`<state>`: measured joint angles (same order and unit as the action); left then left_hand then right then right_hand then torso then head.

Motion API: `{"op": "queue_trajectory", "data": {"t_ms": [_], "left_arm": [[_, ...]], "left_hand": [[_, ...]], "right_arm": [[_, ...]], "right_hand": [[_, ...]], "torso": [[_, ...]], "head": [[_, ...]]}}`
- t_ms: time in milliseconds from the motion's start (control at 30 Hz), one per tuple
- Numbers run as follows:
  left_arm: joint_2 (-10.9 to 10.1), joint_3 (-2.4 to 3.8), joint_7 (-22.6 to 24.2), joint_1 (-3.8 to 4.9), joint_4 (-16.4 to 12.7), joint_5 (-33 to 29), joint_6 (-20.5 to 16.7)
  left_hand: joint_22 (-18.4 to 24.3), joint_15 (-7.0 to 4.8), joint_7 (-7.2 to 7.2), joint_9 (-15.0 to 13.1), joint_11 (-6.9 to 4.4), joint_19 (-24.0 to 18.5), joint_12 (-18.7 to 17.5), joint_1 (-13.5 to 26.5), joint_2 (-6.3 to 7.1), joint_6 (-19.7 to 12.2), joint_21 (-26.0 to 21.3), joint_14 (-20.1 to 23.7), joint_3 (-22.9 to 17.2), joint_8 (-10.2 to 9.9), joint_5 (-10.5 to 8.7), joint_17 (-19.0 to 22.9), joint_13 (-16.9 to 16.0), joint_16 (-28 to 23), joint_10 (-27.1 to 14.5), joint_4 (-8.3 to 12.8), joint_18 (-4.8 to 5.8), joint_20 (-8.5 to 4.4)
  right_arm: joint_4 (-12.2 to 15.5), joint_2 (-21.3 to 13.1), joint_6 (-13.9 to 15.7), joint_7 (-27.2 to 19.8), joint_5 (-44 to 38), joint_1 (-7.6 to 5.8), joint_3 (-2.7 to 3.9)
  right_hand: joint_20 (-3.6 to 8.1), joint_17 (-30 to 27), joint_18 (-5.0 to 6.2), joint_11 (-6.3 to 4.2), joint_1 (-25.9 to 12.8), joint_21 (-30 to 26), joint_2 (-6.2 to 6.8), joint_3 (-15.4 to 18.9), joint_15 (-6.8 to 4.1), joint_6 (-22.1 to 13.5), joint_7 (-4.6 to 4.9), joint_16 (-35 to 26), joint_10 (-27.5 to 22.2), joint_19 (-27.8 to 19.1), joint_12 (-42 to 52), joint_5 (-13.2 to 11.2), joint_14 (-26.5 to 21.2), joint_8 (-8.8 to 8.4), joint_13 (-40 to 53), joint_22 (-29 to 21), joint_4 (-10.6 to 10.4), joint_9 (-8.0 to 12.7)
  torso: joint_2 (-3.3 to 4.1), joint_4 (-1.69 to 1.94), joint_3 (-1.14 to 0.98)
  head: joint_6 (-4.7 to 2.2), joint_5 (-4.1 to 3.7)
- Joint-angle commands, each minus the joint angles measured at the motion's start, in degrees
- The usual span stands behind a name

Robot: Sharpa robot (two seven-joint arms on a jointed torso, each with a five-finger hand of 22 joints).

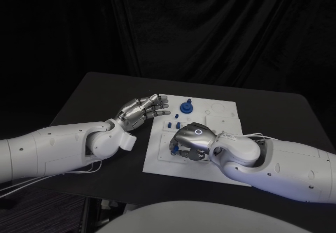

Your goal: Assemble the parts on the task board

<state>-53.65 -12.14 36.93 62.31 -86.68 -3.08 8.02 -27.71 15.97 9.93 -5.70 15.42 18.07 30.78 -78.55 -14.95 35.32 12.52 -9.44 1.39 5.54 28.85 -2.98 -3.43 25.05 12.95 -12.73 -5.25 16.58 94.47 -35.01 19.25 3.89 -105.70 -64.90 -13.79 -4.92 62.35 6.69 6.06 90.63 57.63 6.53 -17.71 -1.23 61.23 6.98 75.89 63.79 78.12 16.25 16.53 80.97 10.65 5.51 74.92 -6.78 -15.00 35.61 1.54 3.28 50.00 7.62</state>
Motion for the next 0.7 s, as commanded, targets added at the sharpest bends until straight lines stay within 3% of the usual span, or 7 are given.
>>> {"op": "queue_trajectory", "data": {"t_ms": [33,700], "left_arm": [[0.2,0.05,0.57,-0.1,0.09,0.05,1.18],[0.44,0.05,0.47,-0.11,0.34,0.05,1.43]], "left_hand": [[0.08,0.11,2.68,-0.04,0.01,0.48,0.09,-0.09,-0.18,0.29,0.33,-0.42,-0.28,0.34,0.29,-0.05,-0.06,0.11,0.36,0.15,0.83,-0.01],[0.09,0.15,2.71,-0.03,0.05,0.47,0.09,0.01,0.02,0.25,0.31,-0.42,-0.25,0.34,0.15,-0.05,-0.05,0.12,0.37,0.11,0.86,0.0]], "right_arm": [[-0.05,0.19,0.57,0.45,-0.65,0.3,0.05],[-1.41,0.95,-0.03,0.79,-0.65,0.88,0.05]], "right_hand": [[0.03,0.09,-0.52,-2.99,0.48,-0.16,0.0,-0.05,0.09,0.31,0.01,-0.16,3.63,0.26,0.2,-0.27,0.12,-0.25,0.12,6.98,0.38,-0.09],[0.08,-0.14,-0.47,-3.09,0.56,-0.41,0.07,-0.07,0.02,0.35,-0.05,-0.35,4.0,0.16,0.28,-0.27,0.03,-0.31,0.28,6.91,0.56,-0.17]], "torso": [[-0.08,0.14,0.02],[-0.07,0.05,0.01]], "head": [[0.0,-0.14],[0.0,-0.2]]}}
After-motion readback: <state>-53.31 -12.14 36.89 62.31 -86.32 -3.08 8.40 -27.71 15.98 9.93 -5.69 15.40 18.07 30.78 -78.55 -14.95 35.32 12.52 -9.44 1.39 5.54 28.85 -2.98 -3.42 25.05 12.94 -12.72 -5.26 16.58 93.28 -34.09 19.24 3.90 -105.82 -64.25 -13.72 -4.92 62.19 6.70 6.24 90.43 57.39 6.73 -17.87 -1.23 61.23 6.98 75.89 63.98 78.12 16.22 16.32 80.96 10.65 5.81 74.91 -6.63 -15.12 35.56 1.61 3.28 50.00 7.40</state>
